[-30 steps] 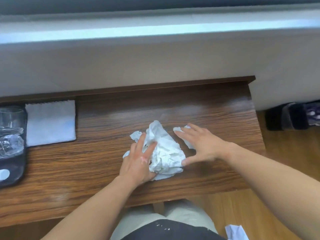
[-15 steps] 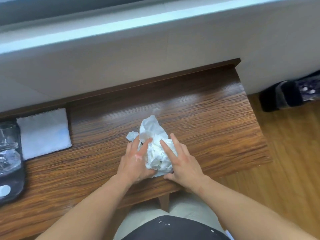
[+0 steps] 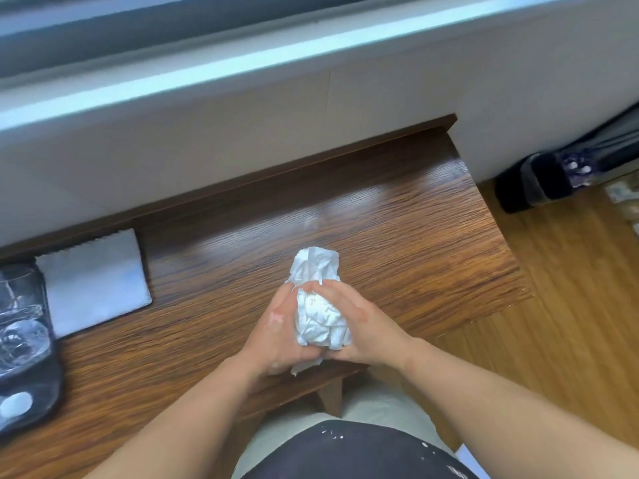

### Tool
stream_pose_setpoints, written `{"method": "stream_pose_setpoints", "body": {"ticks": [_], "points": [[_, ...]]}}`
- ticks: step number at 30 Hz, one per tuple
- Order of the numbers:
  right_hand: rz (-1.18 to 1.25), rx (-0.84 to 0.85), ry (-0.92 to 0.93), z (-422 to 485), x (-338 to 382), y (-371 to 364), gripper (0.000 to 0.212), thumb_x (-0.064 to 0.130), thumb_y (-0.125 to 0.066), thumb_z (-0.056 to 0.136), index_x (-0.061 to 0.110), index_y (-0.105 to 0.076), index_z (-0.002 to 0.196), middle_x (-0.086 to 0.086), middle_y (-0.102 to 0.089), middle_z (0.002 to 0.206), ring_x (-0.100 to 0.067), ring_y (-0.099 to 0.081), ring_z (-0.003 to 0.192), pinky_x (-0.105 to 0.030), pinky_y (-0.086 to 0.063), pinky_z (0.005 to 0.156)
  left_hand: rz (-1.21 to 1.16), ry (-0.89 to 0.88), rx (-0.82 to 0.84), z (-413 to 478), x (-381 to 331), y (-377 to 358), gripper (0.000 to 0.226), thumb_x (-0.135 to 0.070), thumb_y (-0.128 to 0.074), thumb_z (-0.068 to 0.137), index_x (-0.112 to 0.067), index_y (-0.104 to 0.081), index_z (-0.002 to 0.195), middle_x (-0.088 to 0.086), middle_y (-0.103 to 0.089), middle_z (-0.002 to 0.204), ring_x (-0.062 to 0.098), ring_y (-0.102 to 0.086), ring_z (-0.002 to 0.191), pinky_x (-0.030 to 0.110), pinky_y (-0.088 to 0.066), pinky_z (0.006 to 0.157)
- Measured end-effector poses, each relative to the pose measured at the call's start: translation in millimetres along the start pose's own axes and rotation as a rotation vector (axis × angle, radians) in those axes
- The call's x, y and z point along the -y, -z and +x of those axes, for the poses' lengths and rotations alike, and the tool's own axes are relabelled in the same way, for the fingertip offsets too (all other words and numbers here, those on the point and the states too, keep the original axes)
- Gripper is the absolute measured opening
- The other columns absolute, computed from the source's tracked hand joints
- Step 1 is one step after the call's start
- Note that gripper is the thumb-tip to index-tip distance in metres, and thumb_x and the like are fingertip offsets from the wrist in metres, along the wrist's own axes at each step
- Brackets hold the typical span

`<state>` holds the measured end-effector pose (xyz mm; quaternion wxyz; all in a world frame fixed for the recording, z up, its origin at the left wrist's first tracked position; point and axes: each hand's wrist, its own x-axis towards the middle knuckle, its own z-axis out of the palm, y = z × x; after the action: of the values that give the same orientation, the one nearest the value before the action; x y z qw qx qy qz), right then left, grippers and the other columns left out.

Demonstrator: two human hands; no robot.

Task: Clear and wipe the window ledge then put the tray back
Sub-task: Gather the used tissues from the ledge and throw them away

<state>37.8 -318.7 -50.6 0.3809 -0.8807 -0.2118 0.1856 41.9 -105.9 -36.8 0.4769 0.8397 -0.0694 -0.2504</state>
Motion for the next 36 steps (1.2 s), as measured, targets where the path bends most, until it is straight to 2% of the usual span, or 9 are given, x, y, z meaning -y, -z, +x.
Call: {"method": "stream_pose_setpoints", "body": {"ticks": [4, 8, 12, 14, 19, 24, 28, 31, 36], "points": [[-0.003, -0.111, -0.029, -10, 22, 16, 0.107, 0.042, -0.091, 0.072, 0.046, -0.026, 0.156, 0.005, -0.034, 0.156, -0.015, -0.042, 0.142, -0.043, -0.050, 0.105, -0.001, -0.116, 0.036, -1, -20, 14, 0.099, -0.050, -0.085, 0.051, -0.041, -0.041, 0.139, -0.009, -0.045, 0.133, -0.010, -0.044, 0.122, 0.001, -0.035, 0.089], [0.015, -0.195, -0.072, -23, 38, 36, 0.104, 0.032, -0.093, 0.069, 0.037, -0.034, 0.155, 0.005, -0.036, 0.154, -0.007, -0.037, 0.144, -0.026, -0.040, 0.114, 0.034, -0.207, 0.090, 5, -45, 23, 0.102, -0.051, -0.084, 0.051, -0.045, -0.037, 0.141, -0.012, -0.045, 0.137, -0.006, -0.044, 0.126, 0.002, -0.035, 0.092], [0.011, -0.279, -0.109, -39, 45, 58, 0.100, 0.030, -0.094, 0.069, 0.031, -0.040, 0.153, 0.003, -0.039, 0.153, -0.007, -0.037, 0.145, -0.020, -0.034, 0.115, 0.067, -0.305, 0.139, 16, -74, 26, 0.103, -0.054, -0.083, 0.051, -0.044, -0.037, 0.142, -0.011, -0.045, 0.139, -0.005, -0.044, 0.128, 0.003, -0.035, 0.094], [0.026, -0.343, -0.133, -48, 46, 70, 0.098, 0.030, -0.094, 0.068, 0.029, -0.044, 0.152, 0.002, -0.040, 0.152, -0.005, -0.037, 0.144, -0.020, -0.034, 0.114, 0.087, -0.353, 0.164, 23, -89, 23, 0.103, -0.050, -0.088, 0.053, -0.047, -0.036, 0.142, -0.013, -0.044, 0.141, -0.006, -0.044, 0.129, 0.004, -0.035, 0.095], [0.074, -0.463, -0.208, -76, 34, 97, 0.095, 0.034, -0.092, 0.066, 0.036, -0.045, 0.149, 0.008, -0.042, 0.152, -0.009, -0.041, 0.143, -0.032, -0.041, 0.114, 0.105, -0.400, 0.247, 42, -126, 3, 0.107, -0.034, -0.096, 0.057, -0.051, -0.033, 0.142, -0.019, -0.042, 0.141, -0.007, -0.044, 0.129, 0.003, -0.037, 0.092], [0.143, -0.551, -0.279, -116, 5, 126, 0.094, 0.031, -0.092, 0.062, 0.040, -0.046, 0.143, 0.016, -0.049, 0.143, -0.003, -0.048, 0.134, -0.021, -0.042, 0.108, 0.143, -0.413, 0.340, 63, -168, -41, 0.111, -0.038, -0.095, 0.055, -0.050, -0.030, 0.144, -0.023, -0.043, 0.141, -0.007, -0.046, 0.129, 0.003, -0.037, 0.094], [0.201, -0.604, -0.334, -161, -36, 152, 0.095, 0.033, -0.093, 0.059, 0.043, -0.047, 0.142, 0.021, -0.052, 0.137, -0.002, -0.052, 0.130, -0.019, -0.044, 0.103, 0.184, -0.428, 0.405, 83, -210, -93, 0.110, -0.035, -0.097, 0.057, -0.037, -0.034, 0.147, -0.025, -0.042, 0.139, -0.011, -0.043, 0.128, 0.002, -0.034, 0.098], [0.248, -0.615, -0.342, -203, -73, 179, 0.095, 0.036, -0.093, 0.059, 0.044, -0.046, 0.142, 0.023, -0.051, 0.138, -0.004, -0.051, 0.132, -0.021, -0.044, 0.104, 0.216, -0.445, 0.438, 100, -245, -147, 0.106, -0.040, -0.097, 0.059, -0.036, -0.036, 0.145, -0.023, -0.047, 0.137, -0.001, -0.048, 0.130, 0.010, -0.038, 0.104], [0.304, -0.618, -0.360, -270, -131, 226, 0.094, 0.038, -0.090, 0.060, 0.041, -0.046, 0.143, 0.023, -0.049, 0.139, -0.005, -0.051, 0.131, -0.027, -0.047, 0.104, 0.254, -0.453, 0.479, 127, -298, -234, 0.103, -0.045, -0.096, 0.062, -0.040, -0.035, 0.145, -0.026, -0.051, 0.135, 0.000, -0.051, 0.130, 0.014, -0.042, 0.104]]}}
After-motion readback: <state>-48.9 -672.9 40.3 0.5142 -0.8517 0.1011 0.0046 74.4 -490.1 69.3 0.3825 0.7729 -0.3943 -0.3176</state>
